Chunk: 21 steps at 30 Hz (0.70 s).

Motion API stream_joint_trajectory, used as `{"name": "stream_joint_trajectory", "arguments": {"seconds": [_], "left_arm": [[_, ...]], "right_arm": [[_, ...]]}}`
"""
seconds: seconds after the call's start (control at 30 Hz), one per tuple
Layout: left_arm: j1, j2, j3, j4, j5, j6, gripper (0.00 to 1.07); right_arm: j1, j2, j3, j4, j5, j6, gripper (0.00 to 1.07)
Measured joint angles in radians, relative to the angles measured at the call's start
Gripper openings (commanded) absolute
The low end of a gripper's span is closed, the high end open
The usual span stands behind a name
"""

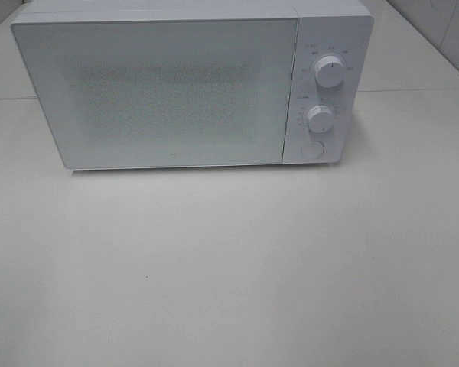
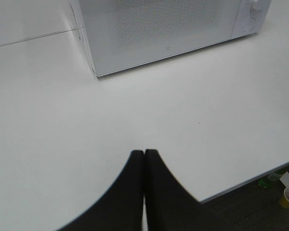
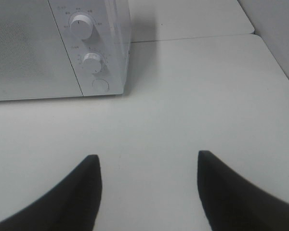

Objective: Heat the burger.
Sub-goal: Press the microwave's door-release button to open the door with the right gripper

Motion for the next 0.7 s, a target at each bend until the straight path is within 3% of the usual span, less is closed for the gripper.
{"name": "stream_joint_trajectory", "arguments": {"seconds": [0.5, 0.63, 0.7], "left_arm": [[0.0, 0.0, 0.0, 0.0, 0.0, 0.0, 0.0], [0.0, 0.0, 0.0, 0.0, 0.0, 0.0, 0.0], [0.0, 0.0, 0.0, 0.0, 0.0, 0.0, 0.0]], "right_arm": [[0.0, 0.414, 0.0, 0.0, -0.431, 0.0, 0.57], [0.0, 0.551, 0.0, 0.0, -0.569, 0.0, 0.5], [0.0, 0.678, 0.0, 0.0, -0.704, 0.0, 0.41]]}}
